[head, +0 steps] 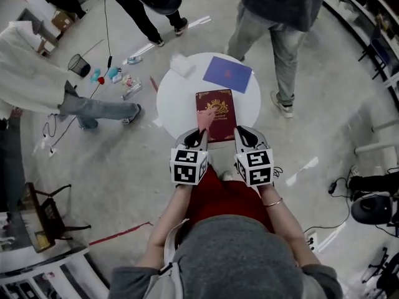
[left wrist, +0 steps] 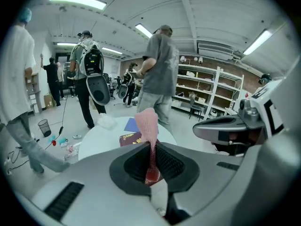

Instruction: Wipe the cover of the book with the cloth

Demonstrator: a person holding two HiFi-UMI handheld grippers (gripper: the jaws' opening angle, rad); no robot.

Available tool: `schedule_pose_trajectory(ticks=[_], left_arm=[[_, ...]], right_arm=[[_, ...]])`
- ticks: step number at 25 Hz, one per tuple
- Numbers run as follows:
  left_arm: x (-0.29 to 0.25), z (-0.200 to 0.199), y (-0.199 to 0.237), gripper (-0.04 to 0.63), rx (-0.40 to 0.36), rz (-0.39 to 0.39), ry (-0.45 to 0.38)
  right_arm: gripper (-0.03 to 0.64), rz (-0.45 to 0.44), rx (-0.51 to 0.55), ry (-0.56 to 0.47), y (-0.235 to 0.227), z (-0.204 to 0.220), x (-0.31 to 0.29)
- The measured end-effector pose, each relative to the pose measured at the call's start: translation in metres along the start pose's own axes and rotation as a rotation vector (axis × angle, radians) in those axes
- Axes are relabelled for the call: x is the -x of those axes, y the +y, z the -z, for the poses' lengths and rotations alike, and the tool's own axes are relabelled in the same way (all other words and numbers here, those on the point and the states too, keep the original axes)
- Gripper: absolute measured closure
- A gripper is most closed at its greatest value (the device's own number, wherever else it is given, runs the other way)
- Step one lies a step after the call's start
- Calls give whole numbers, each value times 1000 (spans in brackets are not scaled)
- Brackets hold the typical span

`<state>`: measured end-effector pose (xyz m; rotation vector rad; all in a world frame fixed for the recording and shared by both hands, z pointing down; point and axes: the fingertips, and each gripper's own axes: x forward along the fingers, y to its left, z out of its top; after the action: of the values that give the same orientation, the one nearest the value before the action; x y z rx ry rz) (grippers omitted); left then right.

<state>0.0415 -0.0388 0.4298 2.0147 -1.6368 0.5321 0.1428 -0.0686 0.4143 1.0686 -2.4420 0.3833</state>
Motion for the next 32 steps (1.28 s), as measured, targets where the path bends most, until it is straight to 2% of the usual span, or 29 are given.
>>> schedule_pose_trajectory(ticks=[7, 17, 25, 32], left_arm=[[17, -39, 10, 563, -28, -33, -101], [51, -77, 19, 563, -42, -79, -247], [68, -96, 23, 563, -42, -91, -348], [81, -105, 18, 563, -54, -84, -398]], right_arm=[[588, 5, -12, -91, -5, -33, 11], [588, -21, -20, -284, -2, -94, 40], [589, -37, -7, -386, 3, -117, 58], [589, -26, 24, -419, 6, -124, 70]])
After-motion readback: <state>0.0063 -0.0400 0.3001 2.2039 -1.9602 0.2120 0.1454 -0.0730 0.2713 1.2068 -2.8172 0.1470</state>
